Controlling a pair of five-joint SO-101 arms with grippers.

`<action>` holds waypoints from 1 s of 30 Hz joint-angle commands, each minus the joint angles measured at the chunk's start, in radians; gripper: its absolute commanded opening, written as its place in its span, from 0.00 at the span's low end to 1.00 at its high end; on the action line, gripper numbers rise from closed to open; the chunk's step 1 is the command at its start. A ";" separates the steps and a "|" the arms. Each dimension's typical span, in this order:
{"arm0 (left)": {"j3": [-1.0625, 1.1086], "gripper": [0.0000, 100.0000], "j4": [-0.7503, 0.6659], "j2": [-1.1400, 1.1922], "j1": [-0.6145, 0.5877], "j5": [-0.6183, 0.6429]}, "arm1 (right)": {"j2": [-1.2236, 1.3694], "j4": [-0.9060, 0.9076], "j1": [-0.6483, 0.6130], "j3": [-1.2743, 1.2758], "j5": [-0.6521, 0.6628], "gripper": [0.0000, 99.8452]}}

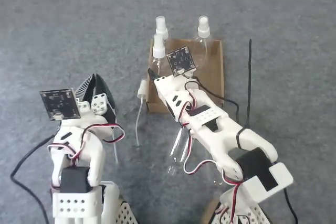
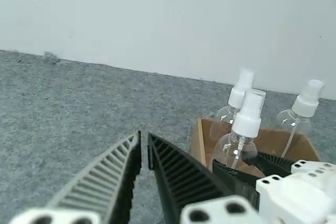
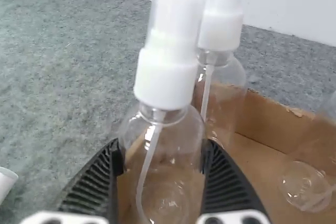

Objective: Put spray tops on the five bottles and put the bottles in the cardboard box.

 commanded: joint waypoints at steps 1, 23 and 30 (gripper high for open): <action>-0.004 0.01 -0.023 0.006 0.003 0.003 | -0.008 -0.015 -0.005 -0.048 -0.011 0.01; -0.004 0.01 -0.023 0.006 0.003 0.003 | -0.010 -0.008 -0.008 -0.023 -0.011 0.10; -0.004 0.01 -0.023 0.006 0.003 0.002 | -0.035 -0.012 -0.038 0.011 -0.009 0.11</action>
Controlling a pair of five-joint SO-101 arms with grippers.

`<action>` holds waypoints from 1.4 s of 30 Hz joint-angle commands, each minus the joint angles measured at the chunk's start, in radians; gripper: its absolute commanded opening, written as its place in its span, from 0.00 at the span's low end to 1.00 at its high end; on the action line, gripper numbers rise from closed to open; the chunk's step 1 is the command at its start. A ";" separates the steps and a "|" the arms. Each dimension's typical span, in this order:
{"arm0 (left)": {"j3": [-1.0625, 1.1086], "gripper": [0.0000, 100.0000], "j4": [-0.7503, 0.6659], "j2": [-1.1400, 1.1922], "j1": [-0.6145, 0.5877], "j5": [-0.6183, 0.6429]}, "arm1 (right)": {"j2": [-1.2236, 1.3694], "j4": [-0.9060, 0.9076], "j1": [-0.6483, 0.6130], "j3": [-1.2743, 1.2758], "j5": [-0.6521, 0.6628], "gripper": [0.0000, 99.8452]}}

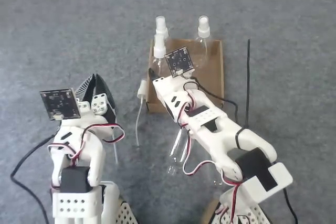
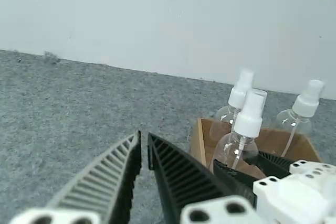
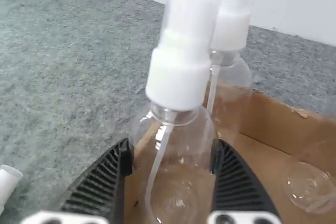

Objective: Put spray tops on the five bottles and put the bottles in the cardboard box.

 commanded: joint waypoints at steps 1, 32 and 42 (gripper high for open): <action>-0.004 0.01 -0.023 0.006 0.003 0.002 | -0.050 -0.013 -0.025 0.021 -0.008 0.11; -0.004 0.01 -0.023 0.006 0.003 0.002 | -0.110 -0.005 -0.025 0.063 -0.008 0.18; -0.004 0.01 -0.023 0.006 0.003 0.002 | -0.111 -0.005 -0.025 0.064 -0.008 0.18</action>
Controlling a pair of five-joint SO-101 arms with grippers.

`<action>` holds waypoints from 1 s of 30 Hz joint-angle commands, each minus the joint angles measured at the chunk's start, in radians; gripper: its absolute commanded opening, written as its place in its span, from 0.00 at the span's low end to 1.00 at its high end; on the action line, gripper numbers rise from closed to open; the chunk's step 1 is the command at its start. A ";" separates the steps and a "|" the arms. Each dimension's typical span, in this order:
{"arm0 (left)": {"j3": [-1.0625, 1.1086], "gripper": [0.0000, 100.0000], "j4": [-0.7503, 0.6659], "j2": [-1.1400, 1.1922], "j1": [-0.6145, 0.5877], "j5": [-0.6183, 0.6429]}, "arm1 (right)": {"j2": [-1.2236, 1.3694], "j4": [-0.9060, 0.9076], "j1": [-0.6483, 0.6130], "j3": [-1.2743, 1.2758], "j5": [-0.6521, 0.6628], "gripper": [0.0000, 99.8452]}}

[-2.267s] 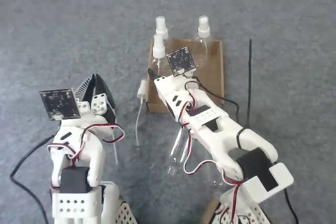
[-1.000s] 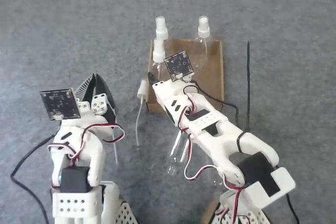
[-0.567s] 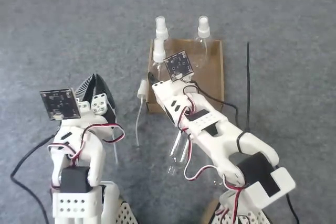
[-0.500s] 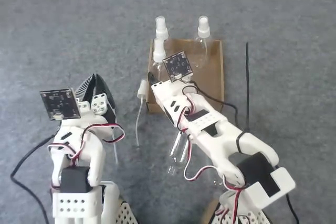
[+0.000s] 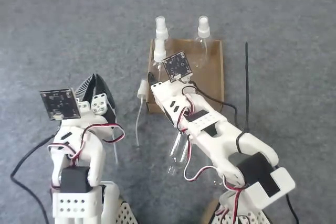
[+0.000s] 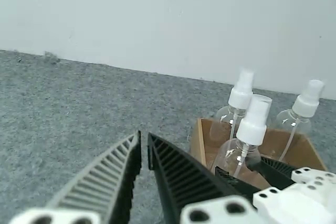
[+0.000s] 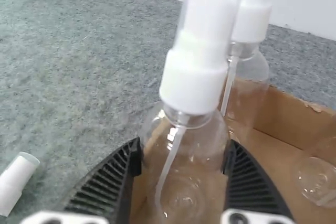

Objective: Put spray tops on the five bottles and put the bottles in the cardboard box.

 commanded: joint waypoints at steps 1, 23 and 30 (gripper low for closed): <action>-0.004 0.01 -0.023 0.006 0.003 0.002 | -0.070 -0.005 -0.002 0.009 -0.008 0.18; -0.002 0.01 -0.023 0.006 0.003 0.002 | -0.085 0.019 -0.042 0.003 0.049 0.30; -0.002 0.01 -0.023 0.006 0.003 0.002 | -0.427 0.314 -0.016 0.009 0.043 0.30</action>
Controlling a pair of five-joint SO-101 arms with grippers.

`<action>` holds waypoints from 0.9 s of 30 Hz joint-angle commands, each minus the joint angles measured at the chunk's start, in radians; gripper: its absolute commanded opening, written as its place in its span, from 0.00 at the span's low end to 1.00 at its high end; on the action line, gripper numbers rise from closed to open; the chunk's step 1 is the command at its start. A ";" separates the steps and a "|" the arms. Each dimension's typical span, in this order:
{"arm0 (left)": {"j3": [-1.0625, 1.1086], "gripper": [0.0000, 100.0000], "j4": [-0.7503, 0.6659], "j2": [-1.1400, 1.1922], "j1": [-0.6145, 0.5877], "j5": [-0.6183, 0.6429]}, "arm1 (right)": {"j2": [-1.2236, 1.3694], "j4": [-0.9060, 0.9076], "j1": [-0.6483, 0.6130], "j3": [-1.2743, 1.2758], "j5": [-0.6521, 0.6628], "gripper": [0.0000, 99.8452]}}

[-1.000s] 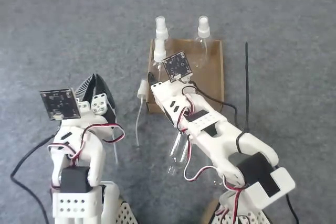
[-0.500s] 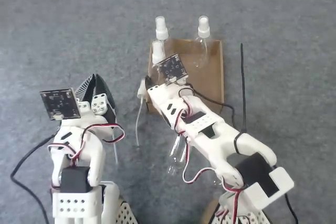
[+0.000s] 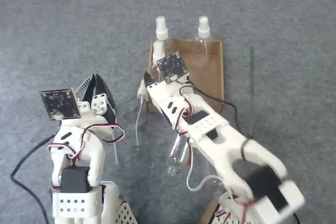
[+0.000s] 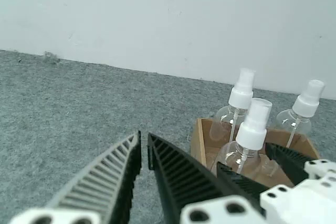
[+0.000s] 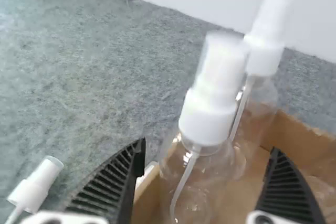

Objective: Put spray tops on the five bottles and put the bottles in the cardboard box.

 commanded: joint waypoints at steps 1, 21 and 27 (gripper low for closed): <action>-0.002 0.01 -0.023 0.006 0.003 0.002 | -0.331 0.285 0.021 -0.006 0.009 0.30; -0.002 0.01 -0.023 0.006 0.003 0.002 | -1.012 1.325 0.222 -0.012 0.094 0.30; -0.002 0.01 -0.023 0.006 0.005 0.002 | -0.924 1.468 0.372 0.006 0.233 0.30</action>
